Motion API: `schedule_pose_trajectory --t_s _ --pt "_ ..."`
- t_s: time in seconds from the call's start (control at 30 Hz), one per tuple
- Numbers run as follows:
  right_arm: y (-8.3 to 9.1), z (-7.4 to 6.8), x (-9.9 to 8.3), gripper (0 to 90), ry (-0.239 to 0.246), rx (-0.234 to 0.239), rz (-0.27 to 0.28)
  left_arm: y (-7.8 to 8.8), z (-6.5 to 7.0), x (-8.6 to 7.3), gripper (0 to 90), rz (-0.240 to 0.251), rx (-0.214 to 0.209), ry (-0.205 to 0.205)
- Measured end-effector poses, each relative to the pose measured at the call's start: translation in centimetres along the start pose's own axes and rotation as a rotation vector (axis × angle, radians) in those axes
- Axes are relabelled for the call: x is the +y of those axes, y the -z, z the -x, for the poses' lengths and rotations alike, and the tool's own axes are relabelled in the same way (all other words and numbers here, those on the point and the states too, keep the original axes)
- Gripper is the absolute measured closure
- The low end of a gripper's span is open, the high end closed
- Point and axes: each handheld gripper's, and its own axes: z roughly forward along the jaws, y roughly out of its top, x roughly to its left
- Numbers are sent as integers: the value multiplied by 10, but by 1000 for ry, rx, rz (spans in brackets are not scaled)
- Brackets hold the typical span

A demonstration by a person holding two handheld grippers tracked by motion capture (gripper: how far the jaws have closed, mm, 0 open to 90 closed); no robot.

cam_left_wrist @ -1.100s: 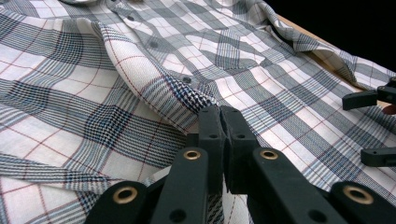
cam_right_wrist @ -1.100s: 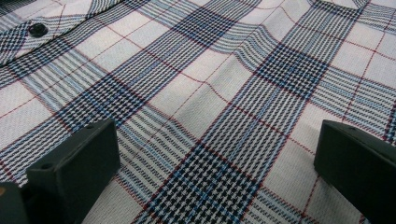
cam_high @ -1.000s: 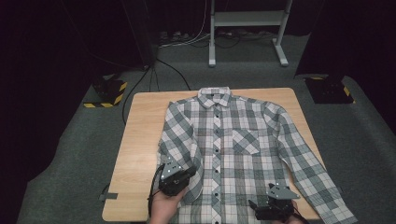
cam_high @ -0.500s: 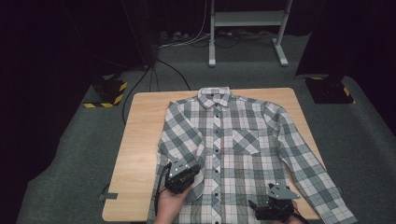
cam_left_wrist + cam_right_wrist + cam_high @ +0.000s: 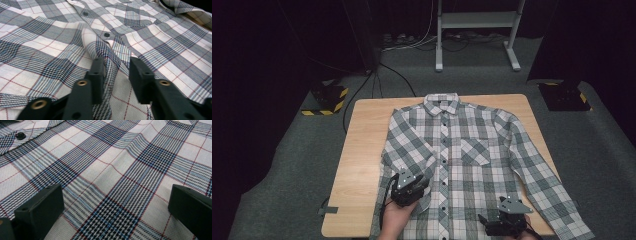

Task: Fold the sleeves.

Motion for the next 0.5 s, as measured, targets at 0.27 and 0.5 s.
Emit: schedule_pose_trajectory --t_s 0.27,0.5 --pt "0 0 0 0 0 0 1 8 -6 0 374 18 7 4" --pt "0 0 0 0 0 -1 0 21 -18 -5 266 27 14 17"
